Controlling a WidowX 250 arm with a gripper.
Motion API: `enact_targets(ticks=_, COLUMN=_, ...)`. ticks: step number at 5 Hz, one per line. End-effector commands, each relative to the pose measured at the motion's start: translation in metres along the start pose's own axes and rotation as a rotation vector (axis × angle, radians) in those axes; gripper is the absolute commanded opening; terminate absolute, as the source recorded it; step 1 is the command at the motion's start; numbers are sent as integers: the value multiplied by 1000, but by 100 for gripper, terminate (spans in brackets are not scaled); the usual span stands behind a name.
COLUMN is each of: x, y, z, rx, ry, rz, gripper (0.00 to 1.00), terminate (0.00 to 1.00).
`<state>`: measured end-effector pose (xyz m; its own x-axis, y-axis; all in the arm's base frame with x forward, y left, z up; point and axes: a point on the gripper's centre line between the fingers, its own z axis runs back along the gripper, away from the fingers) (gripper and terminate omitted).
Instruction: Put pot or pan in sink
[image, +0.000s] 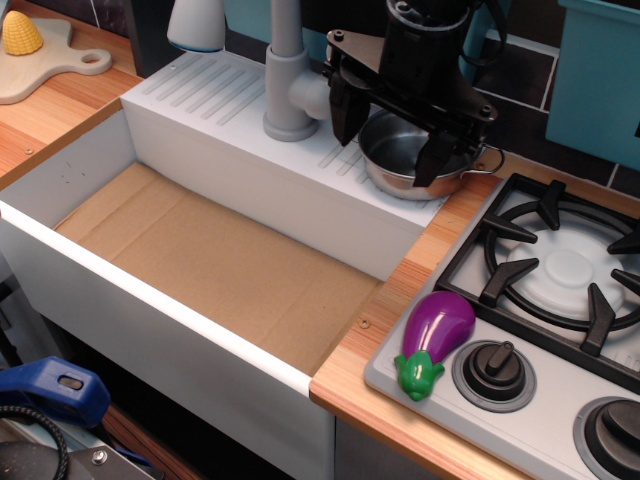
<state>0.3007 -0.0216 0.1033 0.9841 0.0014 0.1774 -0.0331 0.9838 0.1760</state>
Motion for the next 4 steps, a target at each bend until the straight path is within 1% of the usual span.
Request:
enact_targets(ticks=1, x=0, y=0, z=0, rx=0, ry=0, rz=0, gripper=100, terminate=0)
enact_targets(ticks=2, x=1, y=-5, z=-4, rx=118, ry=-138, rz=-240, gripper=100, terminate=0)
enact_targets(ticks=3, x=12, y=-3, z=-8, rx=103, ry=-160, rz=-397, gripper=100, terminate=0)
enact_targets(ticks=4, x=27, y=1, z=-11, rx=106, ry=-214, rz=-529, gripper=100, terminate=0)
